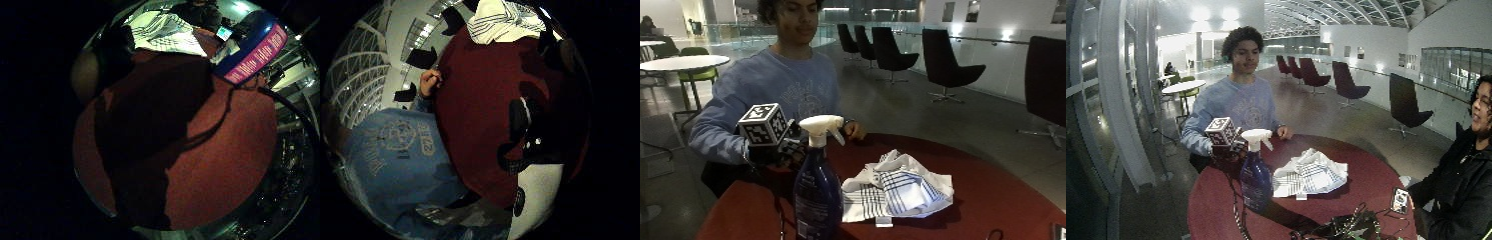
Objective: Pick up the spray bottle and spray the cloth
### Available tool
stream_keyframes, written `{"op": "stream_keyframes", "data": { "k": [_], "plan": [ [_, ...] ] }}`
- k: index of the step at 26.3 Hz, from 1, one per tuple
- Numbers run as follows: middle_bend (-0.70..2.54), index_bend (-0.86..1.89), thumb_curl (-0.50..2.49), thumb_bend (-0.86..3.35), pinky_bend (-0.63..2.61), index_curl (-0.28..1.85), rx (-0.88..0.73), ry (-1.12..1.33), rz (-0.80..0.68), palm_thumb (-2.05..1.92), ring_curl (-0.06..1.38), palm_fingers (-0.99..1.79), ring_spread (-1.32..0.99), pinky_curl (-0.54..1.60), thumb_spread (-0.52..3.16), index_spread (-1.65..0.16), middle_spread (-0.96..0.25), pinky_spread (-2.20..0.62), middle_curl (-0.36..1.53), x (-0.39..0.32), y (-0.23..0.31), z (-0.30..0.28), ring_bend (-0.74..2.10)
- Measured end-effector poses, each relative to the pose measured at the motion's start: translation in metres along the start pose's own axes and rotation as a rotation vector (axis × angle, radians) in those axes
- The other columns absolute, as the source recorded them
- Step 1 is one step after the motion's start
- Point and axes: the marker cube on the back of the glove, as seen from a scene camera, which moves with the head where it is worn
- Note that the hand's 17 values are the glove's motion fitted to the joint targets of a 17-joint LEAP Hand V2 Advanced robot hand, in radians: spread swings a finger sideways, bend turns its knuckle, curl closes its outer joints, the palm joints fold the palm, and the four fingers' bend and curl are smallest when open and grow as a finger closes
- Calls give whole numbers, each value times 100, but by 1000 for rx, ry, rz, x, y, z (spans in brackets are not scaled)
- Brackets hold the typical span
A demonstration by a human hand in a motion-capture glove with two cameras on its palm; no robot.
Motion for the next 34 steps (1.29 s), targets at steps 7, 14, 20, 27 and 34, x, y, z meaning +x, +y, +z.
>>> {"op": "stream_keyframes", "data": {
  "k": [7, 14, 20, 27, 34],
  "plan": [
    [47, 27, 18, 40, 16, 21, 4, 9, 1, 63, 20, 86, -2, 13, 73, -21, -6, 16, 20, 0, -1, -3, 36],
    [46, 23, 23, 38, 15, 28, 49, -53, 26, 66, 25, 84, -3, 16, 94, -25, -7, 19, 26, 7, -1, -14, 35],
    [42, 17, 26, 34, 17, 30, 102, -242, 73, 66, 27, 81, -3, 18, 104, -28, -7, 20, 29, 16, 3, -27, 35],
    [39, 10, 28, 28, 20, 28, 234, -631, 183, 64, 30, 74, -2, 22, 112, -30, -7, 21, 32, 44, 8, -50, 37],
    [36, 6, 27, 19, 26, 24, 319, -855, 359, 60, 33, 67, 0, 26, 113, -33, -5, 22, 34, 90, 16, -61, 42]
  ]
}}
